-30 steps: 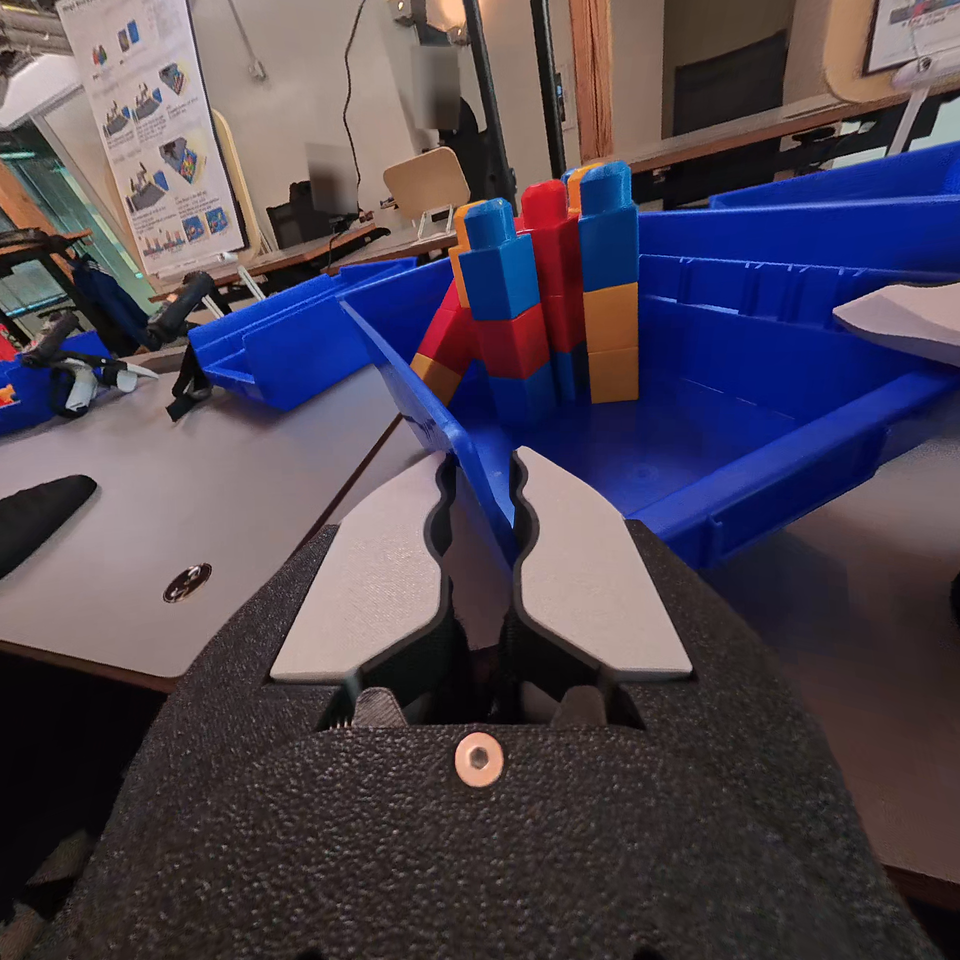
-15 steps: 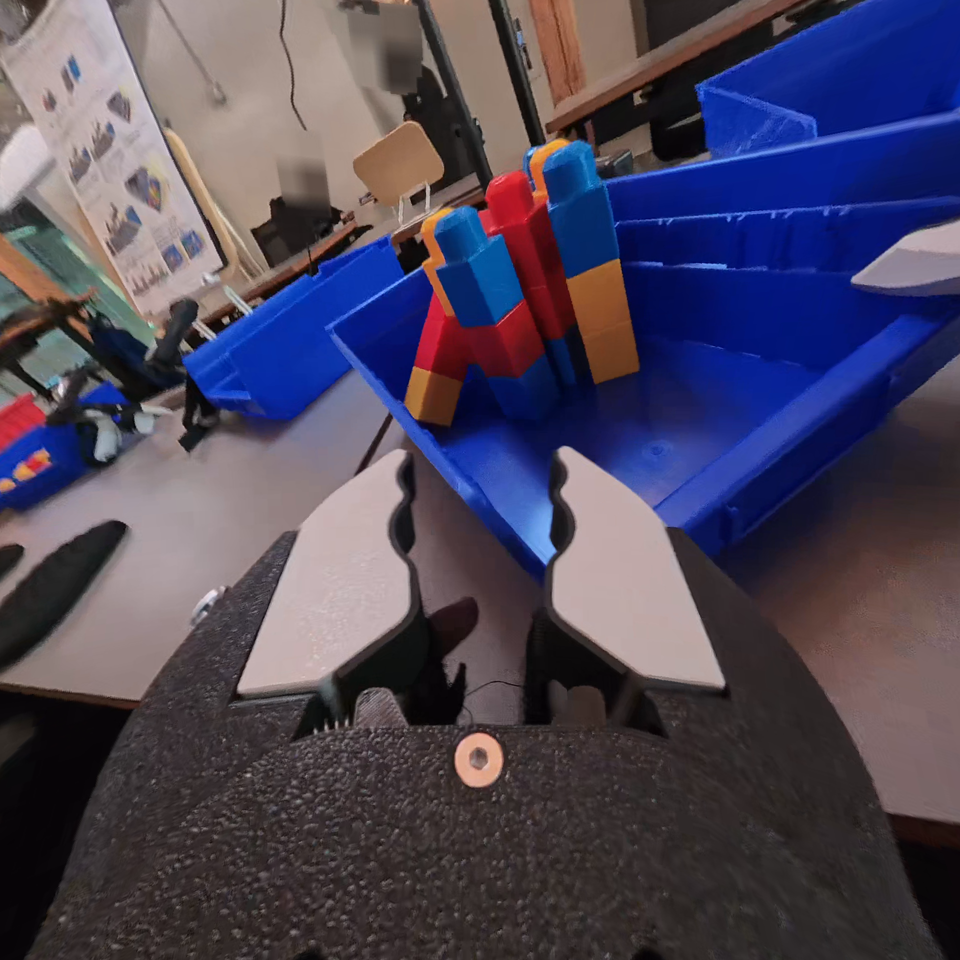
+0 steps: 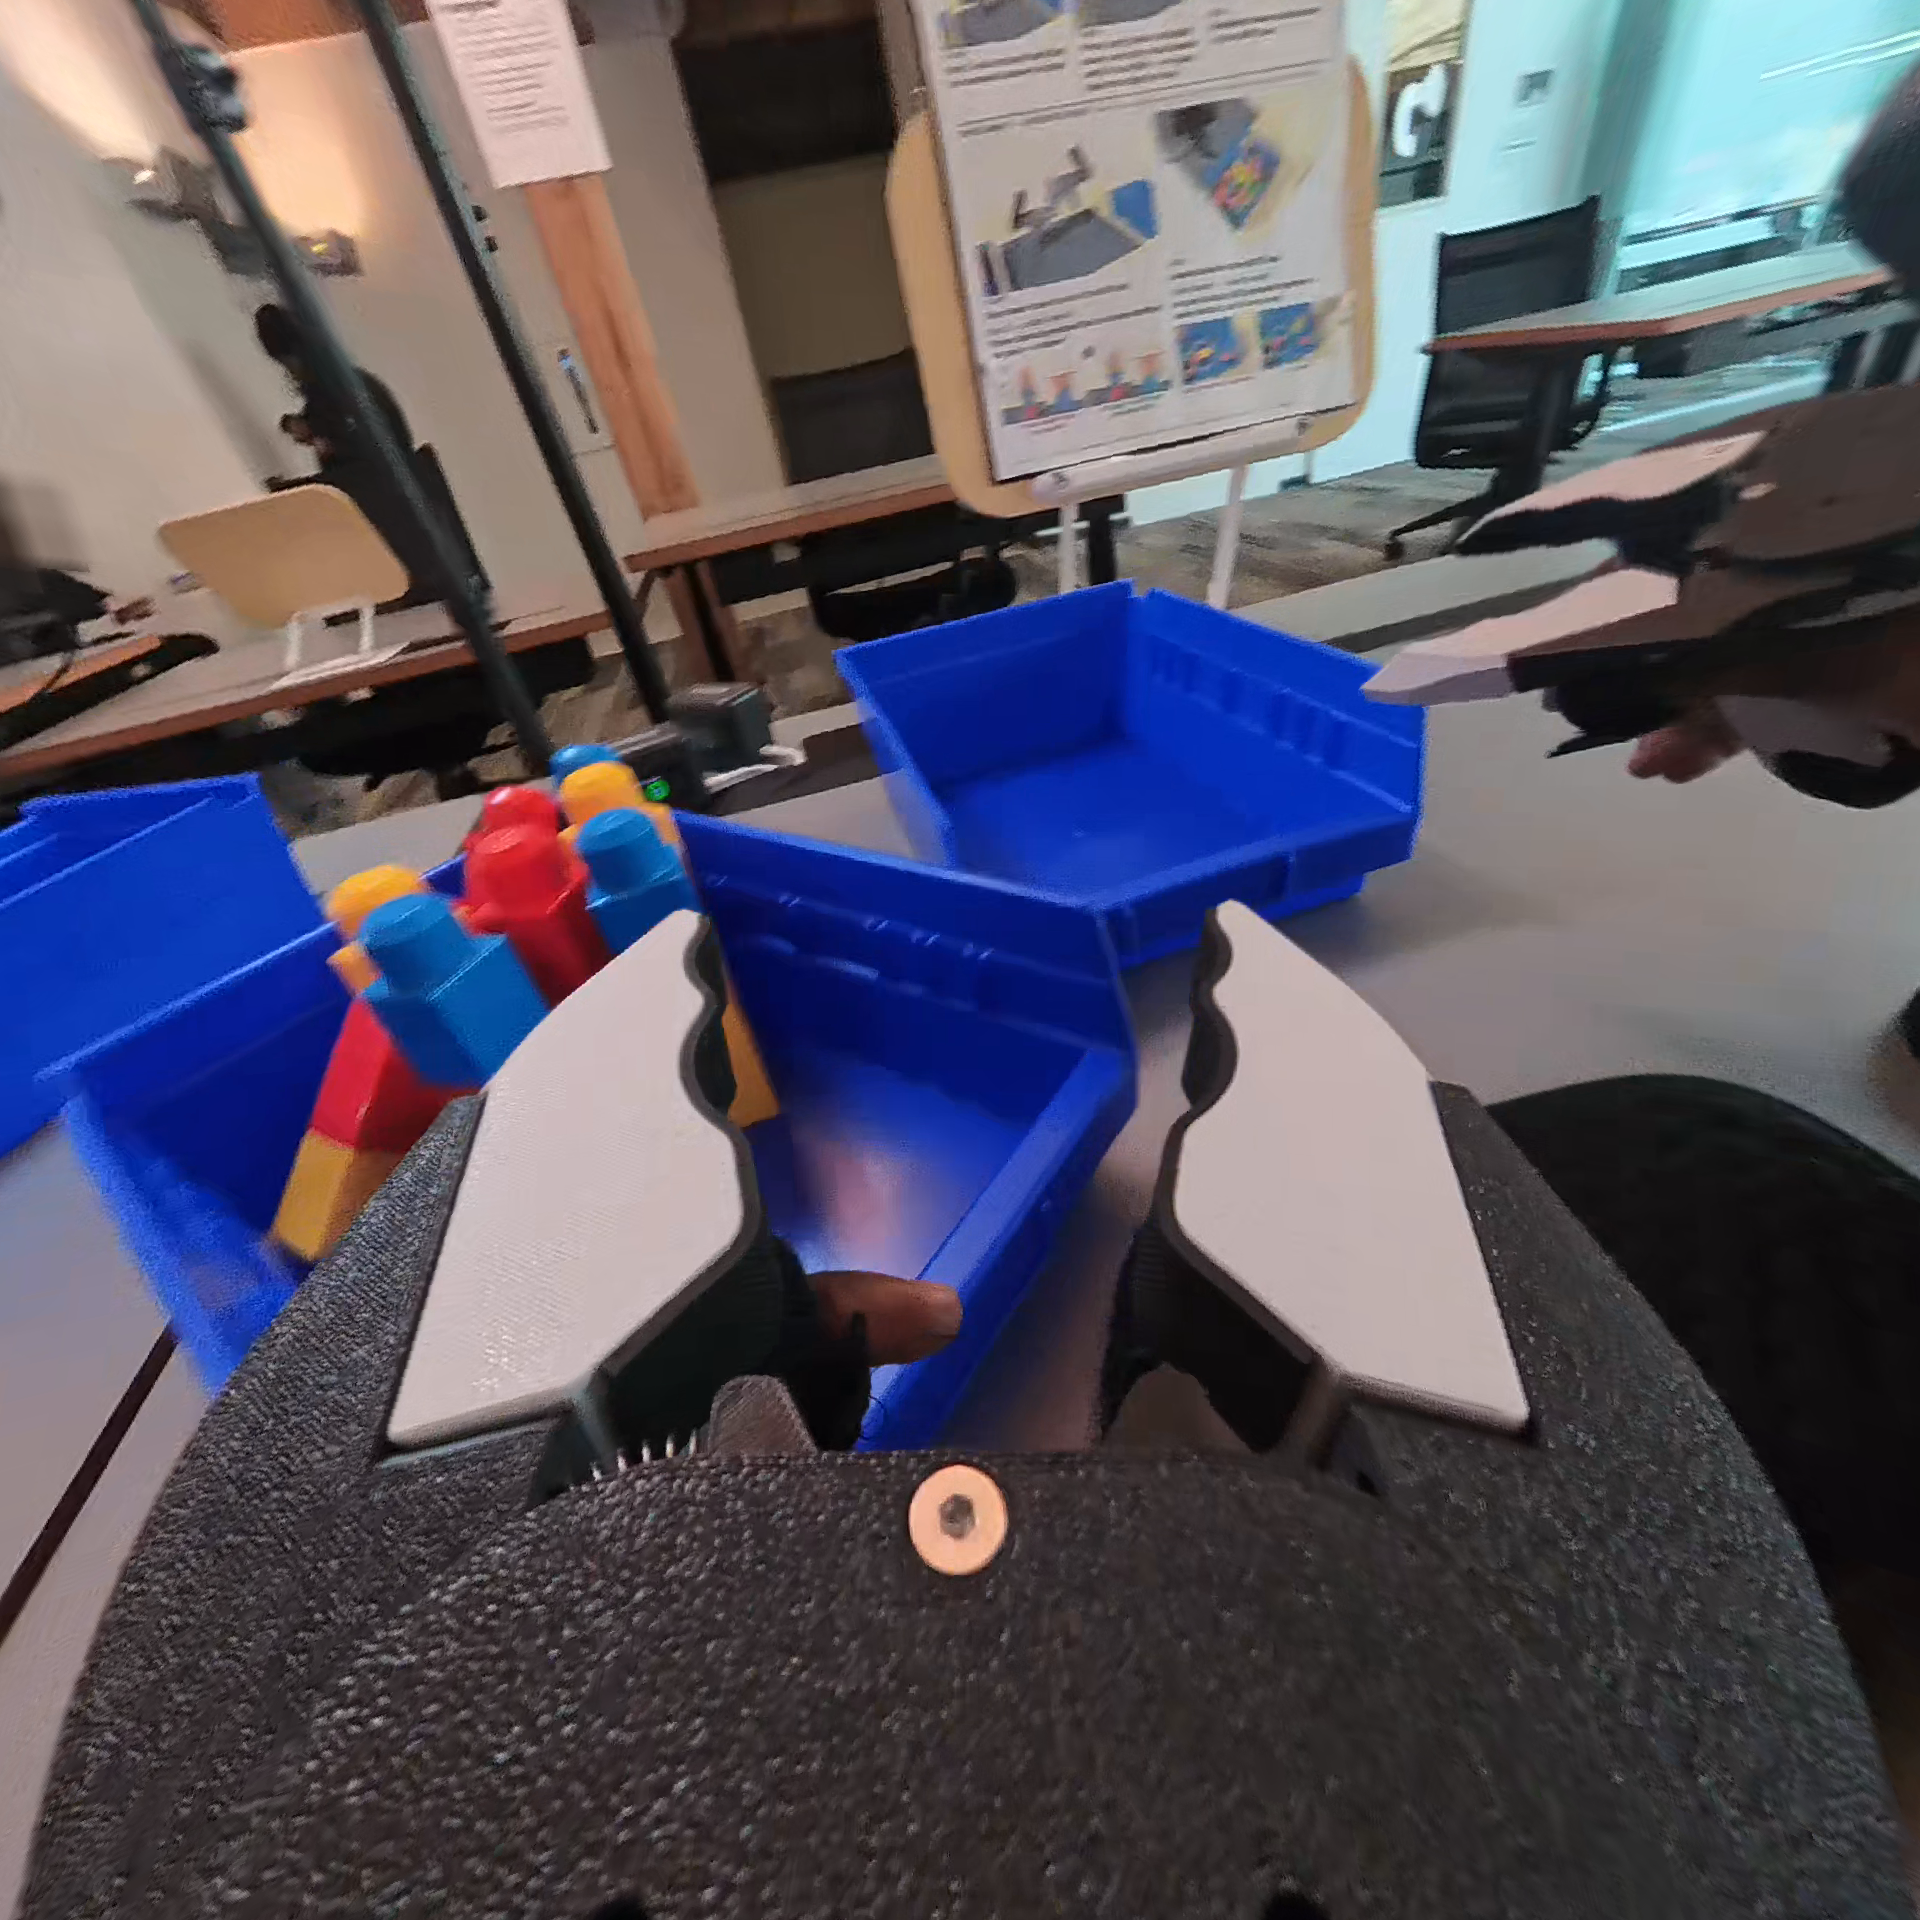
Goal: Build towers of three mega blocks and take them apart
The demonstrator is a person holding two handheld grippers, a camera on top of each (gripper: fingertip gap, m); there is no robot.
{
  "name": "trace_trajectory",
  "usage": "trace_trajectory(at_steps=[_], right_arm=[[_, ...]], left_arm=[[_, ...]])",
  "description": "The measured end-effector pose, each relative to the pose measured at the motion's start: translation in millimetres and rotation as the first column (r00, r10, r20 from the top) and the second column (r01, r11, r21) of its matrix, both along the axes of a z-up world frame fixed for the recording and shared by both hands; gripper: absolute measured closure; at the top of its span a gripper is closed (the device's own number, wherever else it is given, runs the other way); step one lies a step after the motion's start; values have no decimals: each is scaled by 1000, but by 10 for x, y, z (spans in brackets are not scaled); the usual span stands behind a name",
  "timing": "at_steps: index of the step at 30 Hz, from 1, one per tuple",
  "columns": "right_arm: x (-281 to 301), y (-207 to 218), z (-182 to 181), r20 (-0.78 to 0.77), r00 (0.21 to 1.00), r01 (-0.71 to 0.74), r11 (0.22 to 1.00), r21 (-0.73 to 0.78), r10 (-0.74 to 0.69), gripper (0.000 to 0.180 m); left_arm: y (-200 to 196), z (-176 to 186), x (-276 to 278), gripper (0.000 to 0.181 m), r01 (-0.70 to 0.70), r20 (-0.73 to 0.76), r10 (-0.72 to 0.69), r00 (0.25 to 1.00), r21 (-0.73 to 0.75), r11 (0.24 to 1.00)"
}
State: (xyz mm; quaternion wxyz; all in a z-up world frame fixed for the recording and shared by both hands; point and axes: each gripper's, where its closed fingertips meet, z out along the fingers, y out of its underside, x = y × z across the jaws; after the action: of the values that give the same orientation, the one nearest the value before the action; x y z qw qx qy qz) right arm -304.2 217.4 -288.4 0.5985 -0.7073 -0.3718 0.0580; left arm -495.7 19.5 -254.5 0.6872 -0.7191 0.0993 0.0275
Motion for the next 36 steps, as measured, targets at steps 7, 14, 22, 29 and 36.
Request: trace_trajectory(at_steps=[7, 14, 22, 29, 36], right_arm=[[-7, 255, -625, 29, 1000, 1, 951, -309, 8, 138], [582, 77, -659, 201, 980, 72, 925, -373, 5, 169], [1343, -262, -660, 97, 995, 65, 933, -354, -33, 169], [1273, -184, -764, 99, 995, 47, 945, -323, -15, 171], [1651, -138, -347, 192, 971, 148, 989, -8, -144, 171]], left_arm=[[429, 30, 718, 100, 134, -103, -134, 986, -13, 991], [810, -296, 1163, 94, 143, -123, -163, 979, -155, 978], [936, -952, 1522, 99, 191, 48, -188, 981, -416, 889], [1077, -1034, 1582, 137, 103, -89, -151, 985, -402, 910], [1337, -668, 1850, 147, 168, -167, -225, 960, -301, 939]])
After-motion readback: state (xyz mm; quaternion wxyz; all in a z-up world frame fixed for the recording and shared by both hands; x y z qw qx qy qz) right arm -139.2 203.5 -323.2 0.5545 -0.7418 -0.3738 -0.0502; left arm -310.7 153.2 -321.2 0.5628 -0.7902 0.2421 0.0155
